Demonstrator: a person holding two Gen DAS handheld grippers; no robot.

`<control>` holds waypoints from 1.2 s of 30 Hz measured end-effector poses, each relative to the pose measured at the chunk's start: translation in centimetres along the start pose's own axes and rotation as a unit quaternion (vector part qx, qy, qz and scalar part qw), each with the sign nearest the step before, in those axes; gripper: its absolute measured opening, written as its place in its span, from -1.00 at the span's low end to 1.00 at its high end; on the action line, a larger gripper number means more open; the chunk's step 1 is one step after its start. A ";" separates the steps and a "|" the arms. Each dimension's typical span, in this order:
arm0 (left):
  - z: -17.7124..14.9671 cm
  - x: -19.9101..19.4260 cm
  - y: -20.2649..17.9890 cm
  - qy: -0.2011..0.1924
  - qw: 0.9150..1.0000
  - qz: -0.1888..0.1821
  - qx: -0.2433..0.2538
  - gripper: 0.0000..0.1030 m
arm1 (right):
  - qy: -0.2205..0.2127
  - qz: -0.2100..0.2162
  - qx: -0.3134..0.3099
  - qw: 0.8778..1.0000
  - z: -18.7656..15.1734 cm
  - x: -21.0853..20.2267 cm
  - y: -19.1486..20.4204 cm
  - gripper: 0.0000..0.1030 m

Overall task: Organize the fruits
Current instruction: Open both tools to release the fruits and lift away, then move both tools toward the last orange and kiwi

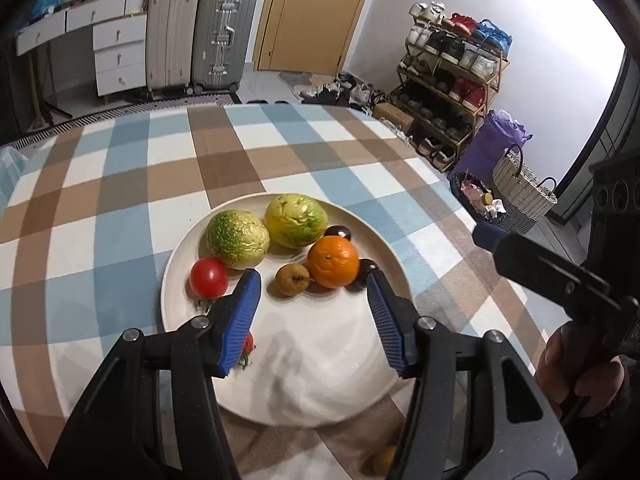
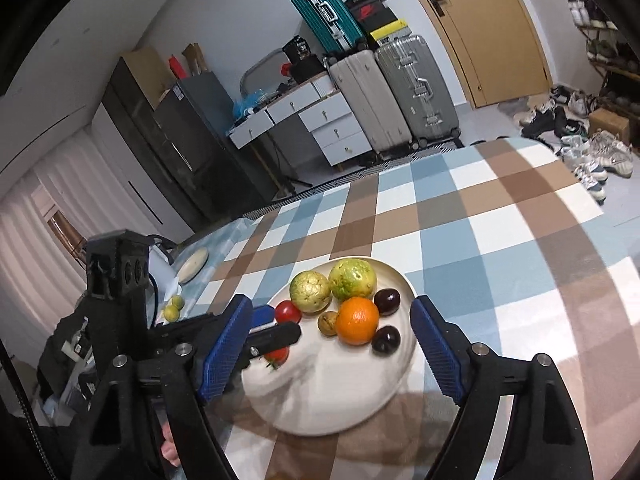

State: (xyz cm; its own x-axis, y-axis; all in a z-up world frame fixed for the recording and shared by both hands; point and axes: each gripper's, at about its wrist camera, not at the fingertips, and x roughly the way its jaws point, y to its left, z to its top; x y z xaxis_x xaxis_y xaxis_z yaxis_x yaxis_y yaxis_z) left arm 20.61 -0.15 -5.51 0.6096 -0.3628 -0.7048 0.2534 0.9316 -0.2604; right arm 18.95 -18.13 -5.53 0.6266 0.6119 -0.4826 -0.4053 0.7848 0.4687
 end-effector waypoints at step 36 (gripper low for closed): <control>-12.2 -12.2 -5.1 -0.045 0.999 0.029 -0.011 0.98 | -0.057 -0.042 -0.020 0.997 -10.8 -12.8 5.7 1.00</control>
State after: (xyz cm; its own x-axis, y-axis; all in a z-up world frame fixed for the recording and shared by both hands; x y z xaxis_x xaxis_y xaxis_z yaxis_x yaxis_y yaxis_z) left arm 2.68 -0.25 -3.66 0.6875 -0.3085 -0.6574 0.2000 0.9507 -0.2370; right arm 1.38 -20.42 -4.66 0.7309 0.5299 -0.4300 -0.3731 0.8379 0.3984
